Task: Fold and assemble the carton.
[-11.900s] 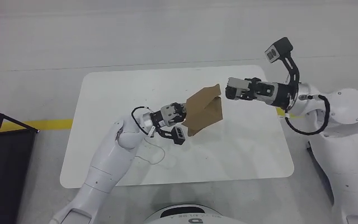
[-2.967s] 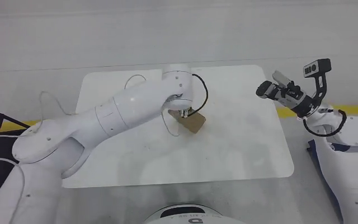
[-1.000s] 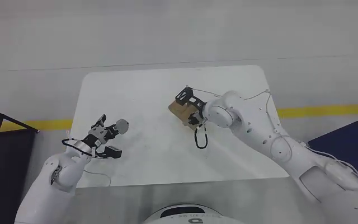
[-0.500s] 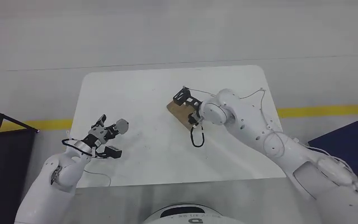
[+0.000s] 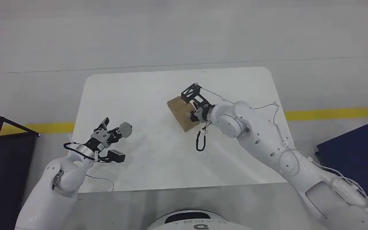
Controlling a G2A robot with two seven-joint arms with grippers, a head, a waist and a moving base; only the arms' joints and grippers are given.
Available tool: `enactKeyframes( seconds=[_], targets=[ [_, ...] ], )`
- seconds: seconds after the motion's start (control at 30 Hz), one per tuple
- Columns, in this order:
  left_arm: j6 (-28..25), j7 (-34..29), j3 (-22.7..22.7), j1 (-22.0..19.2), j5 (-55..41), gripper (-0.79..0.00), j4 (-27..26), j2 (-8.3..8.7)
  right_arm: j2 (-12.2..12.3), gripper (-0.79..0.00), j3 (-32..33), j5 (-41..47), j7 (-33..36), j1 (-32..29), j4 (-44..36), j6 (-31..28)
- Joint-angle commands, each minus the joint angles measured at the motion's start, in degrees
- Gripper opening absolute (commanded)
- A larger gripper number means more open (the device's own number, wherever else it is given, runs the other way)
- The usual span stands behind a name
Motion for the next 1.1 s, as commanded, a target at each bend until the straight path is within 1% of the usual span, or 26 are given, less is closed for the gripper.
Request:
enactKeyframes(
  seconds=[0.0, 0.1, 0.23, 0.27, 0.33, 0.4, 0.43, 0.47, 0.5, 0.57, 0.6, 0.67, 0.7, 0.9, 0.93, 1.0, 1.07],
  targets=[
    [0.00, 0.00, 0.00, 0.00, 0.00, 0.000, 0.00, 0.00, 0.61, -0.320, 1.98, -0.24, -3.26, -2.60, -1.21, -0.65],
    [0.00, 0.00, 0.00, 0.00, 0.00, 0.000, 0.00, 0.00, 1.61, -0.311, 4.94, -0.92, -5.88, -6.19, -3.56, -1.88],
    [0.59, -0.51, 0.71, -0.52, -0.21, 0.000, -0.85, -0.16, 2.87, -0.249, 9.69, 0.43, -6.79, -10.28, -7.47, -3.73],
    [1.70, -1.72, 1.13, -0.95, -2.81, 0.000, -0.95, -0.36, 3.14, -0.240, 10.97, 1.16, -6.65, -11.05, -8.70, -4.08],
    [4.94, -5.00, 1.13, -1.76, -11.68, 0.000, 0.56, -0.80, 3.59, -0.209, 13.50, 3.21, -6.62, -12.62, -11.19, -4.61],
    [10.67, -8.65, 1.00, -2.20, -26.04, 0.000, 3.66, -1.33, 3.96, -0.194, 15.78, 5.20, -6.80, -14.21, -13.39, -5.00],
    [11.91, -9.39, 0.73, -2.52, -33.12, 0.000, 5.90, -1.54, 4.10, -0.188, 16.96, 6.54, -7.07, -15.05, -14.33, -4.85],
    [13.64, -9.03, 0.93, -3.00, -37.90, 0.000, 7.46, -1.73, 4.25, -0.135, 18.08, 7.60, -7.07, -15.81, -15.17, -4.58],
    [15.31, -11.07, 1.43, -3.24, -37.90, 0.000, 9.58, -2.25, 4.39, 0.000, 19.13, 8.61, -6.79, -16.57, -15.97, -4.26],
    [20.08, -15.21, 4.40, -3.69, -37.90, 0.000, 13.04, -3.78, 4.61, 0.000, 21.03, 12.44, -5.14, -18.00, -17.31, -3.60],
    [23.03, -17.15, 6.40, -3.97, -37.90, 0.000, 15.22, -4.59, 4.61, 0.000, 21.03, 12.44, -5.14, -18.00, -17.31, -3.60],
    [25.07, -18.39, 9.78, -5.12, -37.90, 0.000, 19.95, -5.93, 4.61, 0.000, 21.03, 12.44, -5.14, -18.00, -17.31, -3.60],
    [25.04, -18.51, 10.03, -5.38, -37.90, 0.000, 20.70, -6.13, 4.61, 0.000, 21.03, 12.44, -5.14, -18.00, -17.31, -3.60],
    [25.04, -18.51, 10.03, -5.38, -37.90, 0.000, 20.70, -6.13, 4.61, 0.000, 21.03, 12.44, -5.14, -18.00, -17.31, -3.60],
    [25.35, -18.41, 10.05, -5.54, -37.77, 0.000, 19.94, -6.14, 4.61, 0.000, 21.03, 12.44, -5.14, -18.00, -17.31, -3.60],
    [27.55, -19.17, 9.35, -4.68, -37.90, 0.000, 15.96, -6.20, 4.61, 0.000, 21.03, 12.44, -5.14, -18.00, -17.31, -3.60],
    [27.20, -19.50, 7.93, -2.20, -37.90, 0.000, 11.73, -6.12, 4.49, 0.000, 20.45, 12.09, -6.06, -18.26, -17.54, -4.25]
  ],
)
